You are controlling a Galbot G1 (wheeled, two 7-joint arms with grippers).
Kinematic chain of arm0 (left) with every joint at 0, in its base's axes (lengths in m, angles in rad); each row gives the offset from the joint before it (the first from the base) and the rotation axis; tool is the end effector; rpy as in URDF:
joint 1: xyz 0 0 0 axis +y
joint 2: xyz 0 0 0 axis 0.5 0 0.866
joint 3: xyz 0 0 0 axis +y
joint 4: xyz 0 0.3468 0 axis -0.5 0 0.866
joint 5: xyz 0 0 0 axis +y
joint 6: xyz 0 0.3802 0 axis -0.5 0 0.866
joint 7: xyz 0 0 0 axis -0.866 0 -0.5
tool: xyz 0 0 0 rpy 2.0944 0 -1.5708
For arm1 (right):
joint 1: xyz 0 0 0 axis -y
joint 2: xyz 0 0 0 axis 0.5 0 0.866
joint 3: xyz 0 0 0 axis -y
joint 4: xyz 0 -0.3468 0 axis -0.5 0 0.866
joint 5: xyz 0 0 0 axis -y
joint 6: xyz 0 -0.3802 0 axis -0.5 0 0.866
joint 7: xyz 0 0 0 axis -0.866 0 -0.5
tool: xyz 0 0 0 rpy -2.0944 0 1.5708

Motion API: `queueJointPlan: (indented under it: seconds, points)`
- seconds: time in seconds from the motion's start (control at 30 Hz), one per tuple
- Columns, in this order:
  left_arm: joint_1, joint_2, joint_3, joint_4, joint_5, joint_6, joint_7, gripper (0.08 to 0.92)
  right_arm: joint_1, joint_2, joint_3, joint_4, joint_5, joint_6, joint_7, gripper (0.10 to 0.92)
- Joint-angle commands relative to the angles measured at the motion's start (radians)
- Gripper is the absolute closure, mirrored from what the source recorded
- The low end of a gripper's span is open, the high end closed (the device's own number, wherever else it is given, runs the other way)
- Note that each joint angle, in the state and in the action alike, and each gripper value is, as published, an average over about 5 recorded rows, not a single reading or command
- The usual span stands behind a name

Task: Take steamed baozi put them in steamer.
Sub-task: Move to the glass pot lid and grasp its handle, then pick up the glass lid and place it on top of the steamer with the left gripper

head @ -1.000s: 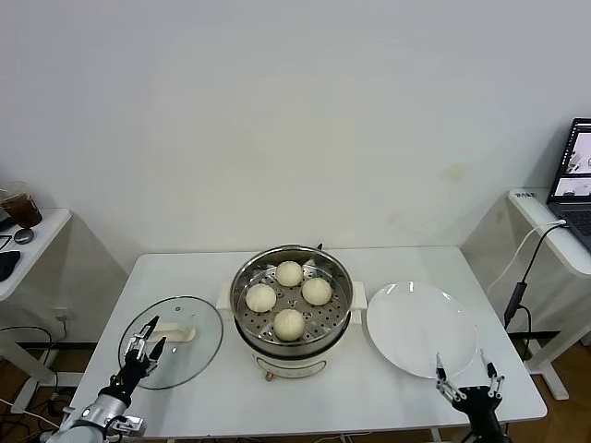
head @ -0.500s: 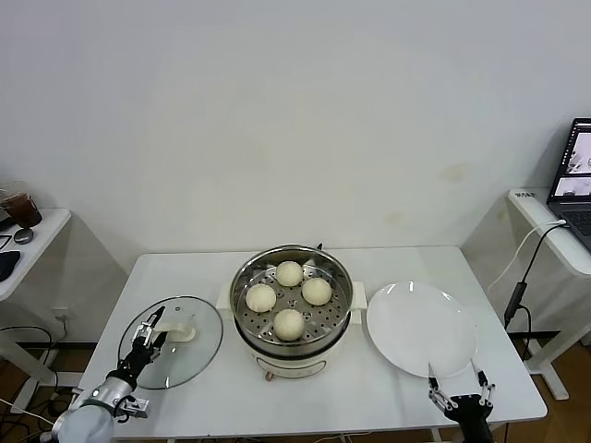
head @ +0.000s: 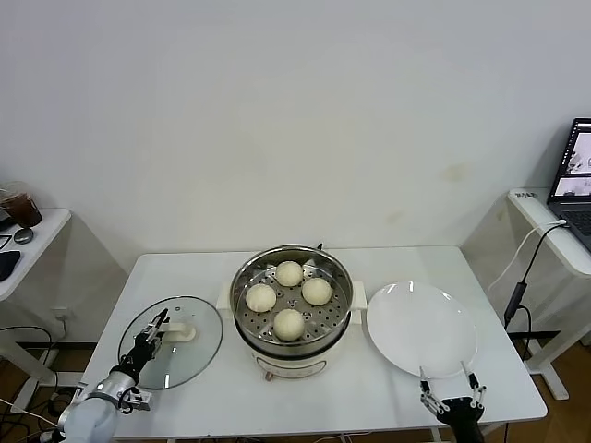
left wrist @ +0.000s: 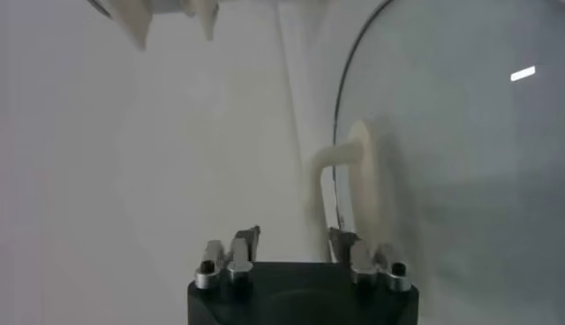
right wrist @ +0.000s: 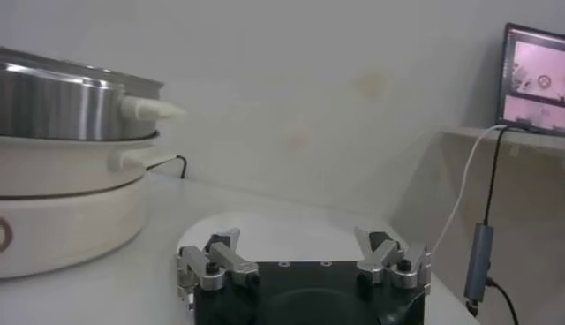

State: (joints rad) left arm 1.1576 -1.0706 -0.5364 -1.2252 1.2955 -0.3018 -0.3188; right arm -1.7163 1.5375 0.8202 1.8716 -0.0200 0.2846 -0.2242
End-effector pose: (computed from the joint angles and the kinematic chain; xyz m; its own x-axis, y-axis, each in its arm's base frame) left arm 0.3098 0.2321 -0.4520 -0.9731 0.1760 0.1487 0.1239 -0.1442 0.9818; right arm 0.1294 -0.1139 -0.3962 -0.9945 0.0023 0.1047 -0.0195 0.9782 -0.2066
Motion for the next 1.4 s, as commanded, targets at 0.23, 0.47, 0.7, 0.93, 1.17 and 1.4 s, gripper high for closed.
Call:
queueJointPlan:
  seconds: [0.23, 0.47, 0.7, 0.93, 1.17, 1.4]
  points:
    - [0.029, 0.020, -0.009, -0.071, -0.135, 0.014, -0.004, 0.805, -0.010, 0.003, -0.019, 0.020, -0.020, 0.000, -0.003, 0.203]
    - [0.200, 0.100, -0.038, -0.353, -0.231, 0.183, -0.038, 0.827, -0.027, -0.011, -0.009, 0.039, -0.016, 0.001, -0.006, 0.203]
    - [0.372, 0.197, -0.093, -0.709, -0.421, 0.474, 0.123, 0.827, -0.027, -0.025, -0.024, 0.038, -0.016, 0.000, -0.010, 0.203]
    - [0.301, 0.255, -0.087, -0.906, -0.540, 0.660, 0.336, 0.827, -0.023, -0.032, -0.053, 0.038, -0.020, 0.000, -0.014, 0.203]
    - [0.111, 0.263, 0.201, -0.997, -0.517, 0.816, 0.417, 0.827, 0.003, -0.014, -0.071, 0.001, -0.085, 0.025, -0.002, 0.203]
    - [-0.134, 0.157, 0.510, -0.936, -0.325, 0.900, 0.516, 0.827, 0.024, 0.004, -0.093, -0.028, -0.132, 0.035, 0.016, 0.203]
